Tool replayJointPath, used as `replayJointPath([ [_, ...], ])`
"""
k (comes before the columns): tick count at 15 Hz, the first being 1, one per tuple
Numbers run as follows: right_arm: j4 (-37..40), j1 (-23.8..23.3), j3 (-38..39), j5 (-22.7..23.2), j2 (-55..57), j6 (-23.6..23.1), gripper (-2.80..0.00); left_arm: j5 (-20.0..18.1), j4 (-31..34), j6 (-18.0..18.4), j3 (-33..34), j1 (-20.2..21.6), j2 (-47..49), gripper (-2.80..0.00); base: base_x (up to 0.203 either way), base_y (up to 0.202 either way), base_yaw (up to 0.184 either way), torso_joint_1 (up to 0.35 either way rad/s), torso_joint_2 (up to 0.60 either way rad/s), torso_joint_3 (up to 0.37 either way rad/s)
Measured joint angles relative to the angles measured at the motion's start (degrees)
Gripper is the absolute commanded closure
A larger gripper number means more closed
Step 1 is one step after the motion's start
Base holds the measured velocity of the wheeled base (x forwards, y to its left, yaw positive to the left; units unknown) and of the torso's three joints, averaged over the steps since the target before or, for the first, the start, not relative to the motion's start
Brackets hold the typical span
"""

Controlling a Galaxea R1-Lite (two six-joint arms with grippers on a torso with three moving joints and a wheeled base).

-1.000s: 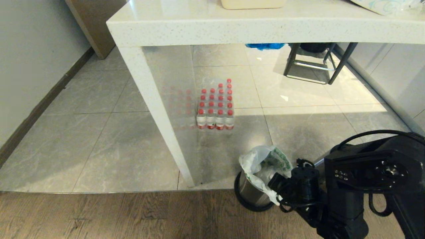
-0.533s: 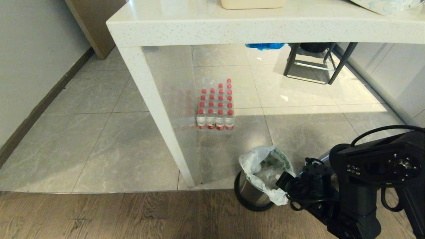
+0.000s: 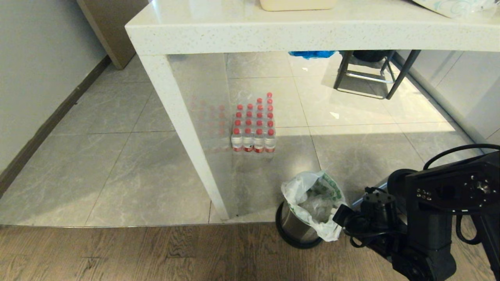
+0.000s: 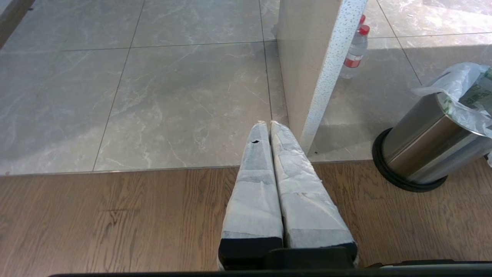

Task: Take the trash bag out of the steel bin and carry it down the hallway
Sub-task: Pick up the trash bag

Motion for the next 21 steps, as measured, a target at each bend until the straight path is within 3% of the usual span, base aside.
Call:
replayJointPath([
  [3,-1.96,-0.01,3.05,2.5,0.45,1.02,-2.8,0.0,-0.01,0.0,0.0,0.0,0.0,0.0,0.0,0.0,0.0,0.0,0.0,0.0],
  [10,-3.9,0.21,9.74,3.22,2.66,2.7,-2.8,0.0,-0.01,0.0,0.0,0.0,0.0,0.0,0.0,0.0,0.0,0.0,0.0,0.0],
  [16,-3.93,1.18,9.76,2.65,5.51,-3.16,-2.8,0.0,-0.01,0.0,0.0,0.0,0.0,0.0,0.0,0.0,0.0,0.0,0.0,0.0],
  [21,-3.89,2.41,4.92,-5.83,9.75,-7.33,-2.8,0.0,0.01,0.01,0.0,0.0,0.0,0.0,0.0,0.0,0.0,0.0,0.0,0.0],
])
